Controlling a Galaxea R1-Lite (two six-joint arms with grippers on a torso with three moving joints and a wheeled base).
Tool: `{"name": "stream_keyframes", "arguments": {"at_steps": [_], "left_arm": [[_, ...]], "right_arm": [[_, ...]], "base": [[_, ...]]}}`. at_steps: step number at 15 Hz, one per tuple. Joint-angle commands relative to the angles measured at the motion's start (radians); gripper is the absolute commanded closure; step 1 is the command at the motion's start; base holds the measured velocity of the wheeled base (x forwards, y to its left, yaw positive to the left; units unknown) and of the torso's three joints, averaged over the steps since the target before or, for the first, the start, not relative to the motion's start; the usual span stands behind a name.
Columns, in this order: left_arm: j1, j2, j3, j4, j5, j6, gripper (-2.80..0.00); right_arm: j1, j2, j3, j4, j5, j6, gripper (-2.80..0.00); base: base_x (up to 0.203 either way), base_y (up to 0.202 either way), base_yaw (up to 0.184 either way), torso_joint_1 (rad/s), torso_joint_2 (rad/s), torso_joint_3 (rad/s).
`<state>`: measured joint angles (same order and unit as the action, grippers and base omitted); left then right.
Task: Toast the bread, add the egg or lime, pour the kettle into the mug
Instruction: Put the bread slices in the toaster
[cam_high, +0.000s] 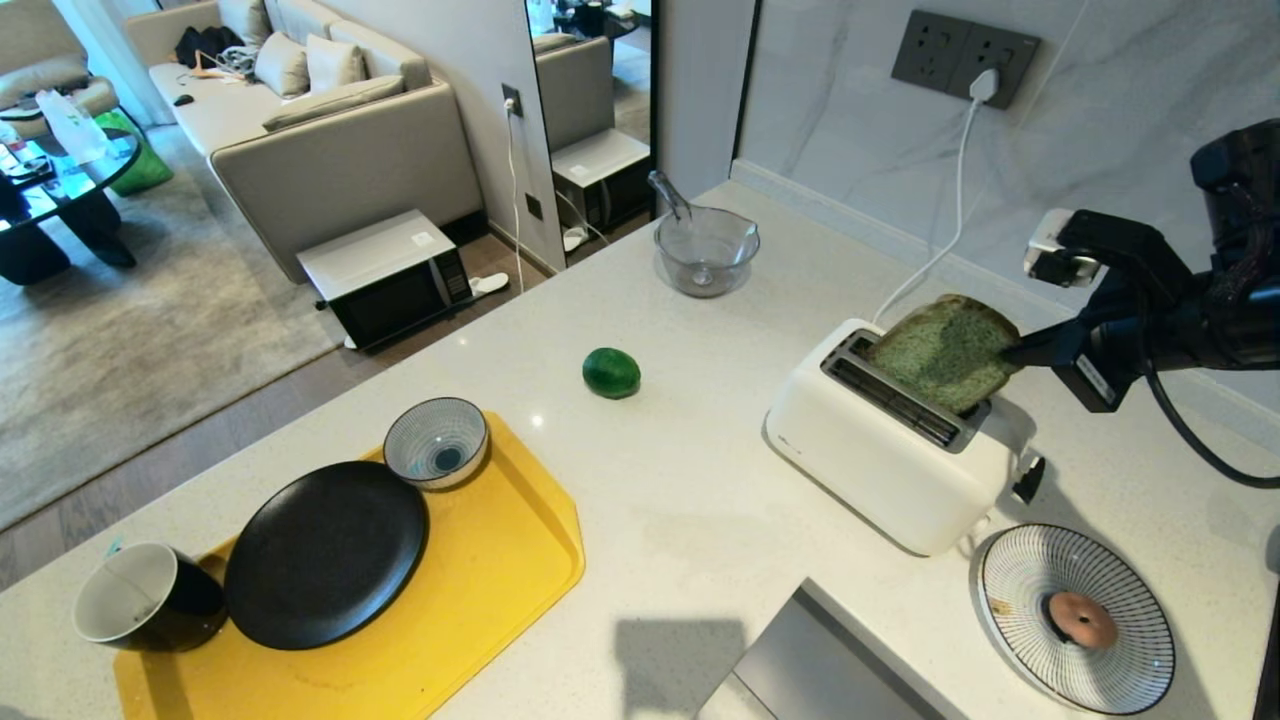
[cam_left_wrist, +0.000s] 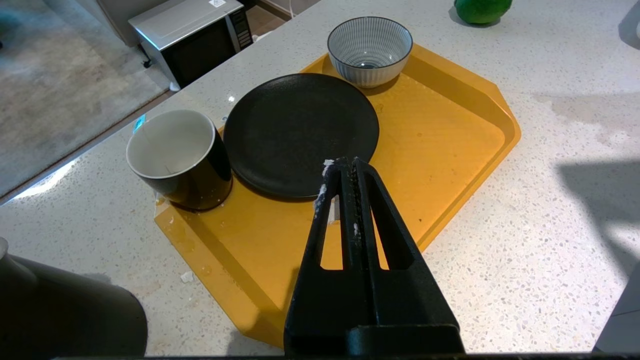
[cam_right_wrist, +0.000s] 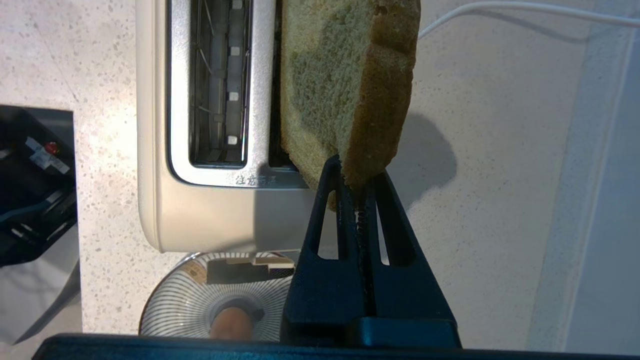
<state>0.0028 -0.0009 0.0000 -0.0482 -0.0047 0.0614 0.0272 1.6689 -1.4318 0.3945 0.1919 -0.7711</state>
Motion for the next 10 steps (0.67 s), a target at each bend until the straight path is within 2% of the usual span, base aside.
{"name": "stream_keyframes", "arguments": {"at_steps": [1,3,4,10], "left_arm": [[0.0,-0.002,0.017,-0.001,0.0,0.0,0.0],[0.0,-0.002,0.017,-0.001,0.0,0.0,0.0],[0.0,-0.002,0.017,-0.001,0.0,0.0,0.0],[0.0,-0.002,0.017,-0.001,0.0,0.0,0.0]], "right_arm": [[0.0,0.005,0.007,0.003,0.003,-0.005,0.0],[0.0,0.005,0.008,0.003,0.003,-0.007,0.0],[0.0,0.005,0.01,0.001,0.003,-0.008,-2.8],[0.0,-0.001,0.011,0.003,0.004,-0.008,-2.8]], "base": [[0.0,0.0,0.0,0.0,0.0,0.0],[0.0,0.0,0.0,0.0,0.0,0.0],[0.0,0.0,0.0,0.0,0.0,0.0],[0.0,0.0,0.0,0.0,0.0,0.0]]}}
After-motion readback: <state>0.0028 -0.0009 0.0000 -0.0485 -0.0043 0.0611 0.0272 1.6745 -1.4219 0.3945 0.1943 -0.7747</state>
